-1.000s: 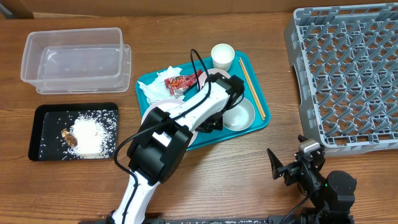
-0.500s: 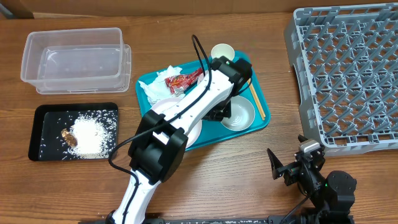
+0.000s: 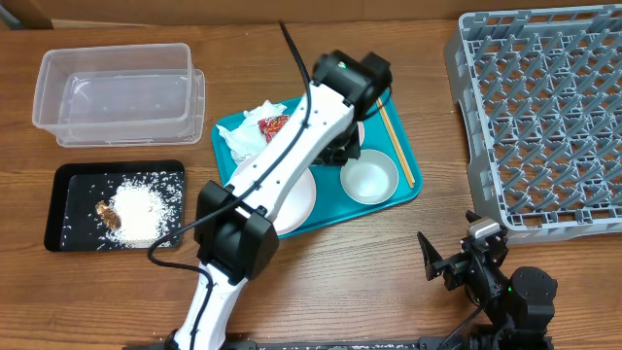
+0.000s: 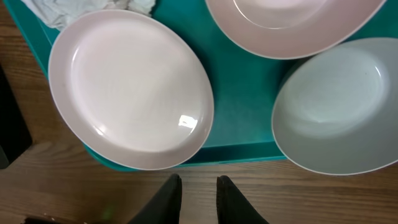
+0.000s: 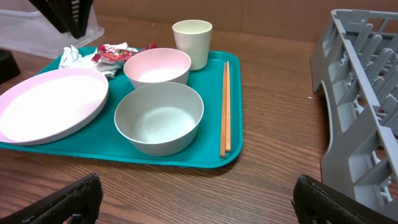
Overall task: Sort waste into correct bins and load items into the dishwasher
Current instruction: 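Lower the plate onto the teal tray and release it, then grasp the red snack wrapper on the tray with the left gripper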
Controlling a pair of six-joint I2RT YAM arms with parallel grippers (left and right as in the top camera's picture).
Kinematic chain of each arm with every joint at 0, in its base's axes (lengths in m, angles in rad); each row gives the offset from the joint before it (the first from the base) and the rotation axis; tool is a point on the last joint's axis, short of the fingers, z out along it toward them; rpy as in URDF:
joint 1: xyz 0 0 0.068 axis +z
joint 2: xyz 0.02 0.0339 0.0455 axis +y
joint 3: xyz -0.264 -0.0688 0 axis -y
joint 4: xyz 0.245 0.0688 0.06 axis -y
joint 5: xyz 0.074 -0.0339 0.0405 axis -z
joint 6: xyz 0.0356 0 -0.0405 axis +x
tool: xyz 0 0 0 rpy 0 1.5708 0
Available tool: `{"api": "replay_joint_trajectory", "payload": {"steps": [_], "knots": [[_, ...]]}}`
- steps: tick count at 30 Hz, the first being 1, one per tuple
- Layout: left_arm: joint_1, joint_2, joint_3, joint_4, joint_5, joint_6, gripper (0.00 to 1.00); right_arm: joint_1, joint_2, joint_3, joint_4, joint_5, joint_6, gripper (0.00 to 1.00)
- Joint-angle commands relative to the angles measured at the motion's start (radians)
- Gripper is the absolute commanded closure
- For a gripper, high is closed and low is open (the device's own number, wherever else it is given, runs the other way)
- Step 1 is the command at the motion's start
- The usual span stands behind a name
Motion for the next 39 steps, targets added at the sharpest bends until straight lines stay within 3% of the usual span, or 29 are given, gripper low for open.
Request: {"api": "replay_joint_trajectory", "payload": {"steps": [1,4,6,7,8,9,19,22,24,39], "knots": [[0.035,-0.067,0.027,-0.004,0.017,-0.007,0.69,0.005,-0.012,-0.006,0.000,0.002,-0.003,0.00],[0.068,-0.106,0.027,-0.004,0.017,-0.006,0.65,0.005,-0.012,-0.006,0.000,0.002,-0.003,0.00],[0.096,-0.133,0.027,0.001,0.005,-0.016,0.55,0.005,-0.012,-0.006,0.000,0.002,-0.003,0.00],[0.111,-0.144,0.027,0.006,0.002,-0.019,0.41,0.005,-0.012,-0.006,0.000,0.002,-0.003,0.00],[0.128,-0.154,0.027,0.014,0.002,-0.019,0.09,0.005,-0.012,-0.006,0.000,0.002,-0.003,0.00],[0.147,-0.161,0.027,0.024,0.000,-0.018,0.00,0.005,-0.012,-0.006,0.000,0.002,-0.003,0.00],[0.294,-0.134,0.017,0.144,-0.014,-0.076,0.02,0.005,-0.012,-0.006,0.000,0.002,-0.003,0.00],[0.309,-0.109,0.016,0.164,-0.013,-0.119,0.19,0.005,-0.012,-0.006,0.000,0.002,-0.003,0.00],[0.313,-0.085,0.016,0.177,-0.013,-0.132,0.25,0.005,-0.012,-0.006,0.000,0.002,-0.003,0.00],[0.330,0.129,0.016,0.238,-0.006,-0.150,0.23,0.005,-0.012,-0.006,0.000,0.002,-0.003,0.00]]}}
